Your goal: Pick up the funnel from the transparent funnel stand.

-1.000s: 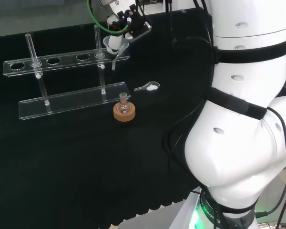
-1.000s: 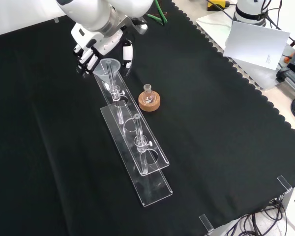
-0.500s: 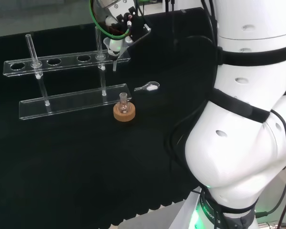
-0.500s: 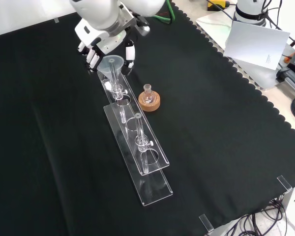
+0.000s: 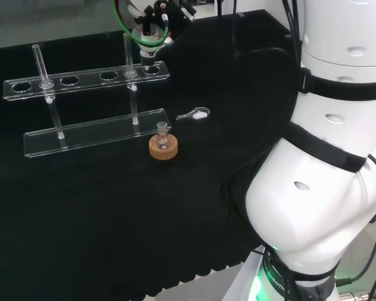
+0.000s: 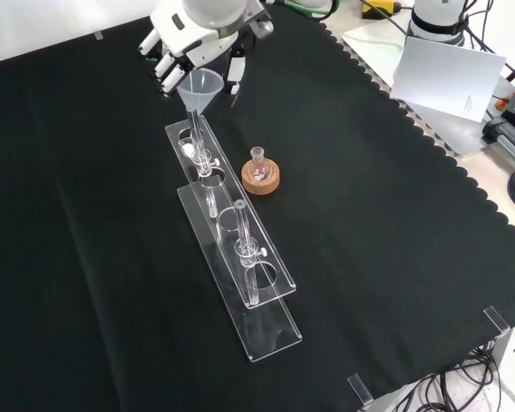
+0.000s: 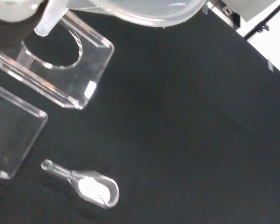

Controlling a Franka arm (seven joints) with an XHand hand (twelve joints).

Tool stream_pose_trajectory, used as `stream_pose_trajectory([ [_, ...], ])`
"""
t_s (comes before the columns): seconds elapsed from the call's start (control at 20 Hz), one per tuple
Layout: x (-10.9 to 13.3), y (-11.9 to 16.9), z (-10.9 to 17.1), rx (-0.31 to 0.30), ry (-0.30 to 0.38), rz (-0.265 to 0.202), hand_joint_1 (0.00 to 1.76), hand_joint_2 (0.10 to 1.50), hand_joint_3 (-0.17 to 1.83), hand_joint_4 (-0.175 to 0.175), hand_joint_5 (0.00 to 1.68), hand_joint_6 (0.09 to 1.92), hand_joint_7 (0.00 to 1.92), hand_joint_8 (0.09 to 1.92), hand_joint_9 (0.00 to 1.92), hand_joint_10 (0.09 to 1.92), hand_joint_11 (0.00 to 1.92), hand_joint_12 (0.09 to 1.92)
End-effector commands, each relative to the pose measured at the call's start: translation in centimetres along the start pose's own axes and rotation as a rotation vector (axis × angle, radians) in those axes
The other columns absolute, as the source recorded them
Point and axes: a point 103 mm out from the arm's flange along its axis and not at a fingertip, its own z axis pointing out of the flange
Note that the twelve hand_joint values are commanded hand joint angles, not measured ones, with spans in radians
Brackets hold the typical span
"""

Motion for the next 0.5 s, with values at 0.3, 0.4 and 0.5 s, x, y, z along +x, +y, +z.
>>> stream_pose_trajectory([
  [0.3, -1.0, -5.7, -3.0, 0.054, -0.091, 0.060, 1.00, 1.07, 0.10, 0.175, 0.95, 1.06, 1.08, 0.86, 1.34, 0.63, 0.56, 1.26],
  [0.4, -0.8, -6.5, -2.9, 0.059, -0.091, 0.064, 1.00, 1.07, 0.10, 0.175, 0.95, 1.06, 1.07, 0.86, 1.34, 0.63, 0.56, 1.26],
  [0.5, -0.5, -7.1, -2.8, 0.065, -0.094, 0.067, 1.00, 1.08, 0.10, 0.175, 0.95, 1.06, 1.07, 0.86, 1.34, 0.63, 0.56, 1.26],
])
